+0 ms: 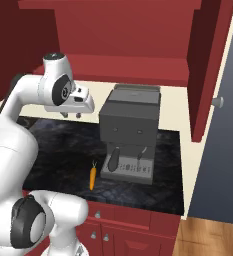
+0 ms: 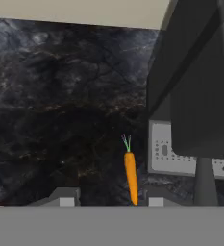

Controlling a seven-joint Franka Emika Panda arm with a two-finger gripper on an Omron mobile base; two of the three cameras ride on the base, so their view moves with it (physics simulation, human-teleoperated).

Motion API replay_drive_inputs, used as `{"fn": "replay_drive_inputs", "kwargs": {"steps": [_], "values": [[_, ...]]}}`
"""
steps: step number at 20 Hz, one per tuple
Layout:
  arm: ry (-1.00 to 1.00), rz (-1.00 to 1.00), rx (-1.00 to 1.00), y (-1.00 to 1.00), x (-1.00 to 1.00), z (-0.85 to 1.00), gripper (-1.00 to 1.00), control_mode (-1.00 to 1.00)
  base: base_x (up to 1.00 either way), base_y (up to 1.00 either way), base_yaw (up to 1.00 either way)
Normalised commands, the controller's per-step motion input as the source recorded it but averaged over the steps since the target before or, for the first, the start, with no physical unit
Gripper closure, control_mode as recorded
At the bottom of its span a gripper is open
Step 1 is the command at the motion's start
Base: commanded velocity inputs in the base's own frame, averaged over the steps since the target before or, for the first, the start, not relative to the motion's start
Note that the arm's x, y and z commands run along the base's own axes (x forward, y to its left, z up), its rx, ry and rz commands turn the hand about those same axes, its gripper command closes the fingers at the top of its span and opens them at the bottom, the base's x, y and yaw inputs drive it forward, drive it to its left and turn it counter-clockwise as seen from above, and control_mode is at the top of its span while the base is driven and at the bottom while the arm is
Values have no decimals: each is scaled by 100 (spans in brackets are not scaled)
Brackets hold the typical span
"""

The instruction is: Pick the carrot from the counter and place it in the cabinet. Then close the cabinet.

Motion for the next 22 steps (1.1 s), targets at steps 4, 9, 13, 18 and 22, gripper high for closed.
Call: {"fn": "replay_drive_inputs", "kwargs": {"steps": [4,9,13,18,22], "values": [[-3,0,-6,0,1,-54,-100,-100,0,0,0],[-1,0,-6,-14,-5,-100,-100,-100,0,0,0],[0,0,-1,-35,-19,-100,-100,-100,0,0,0],[8,0,3,-38,-1,-100,-100,-100,0,0,0],[10,0,6,-37,14,-88,-100,-100,0,0,0]]}}
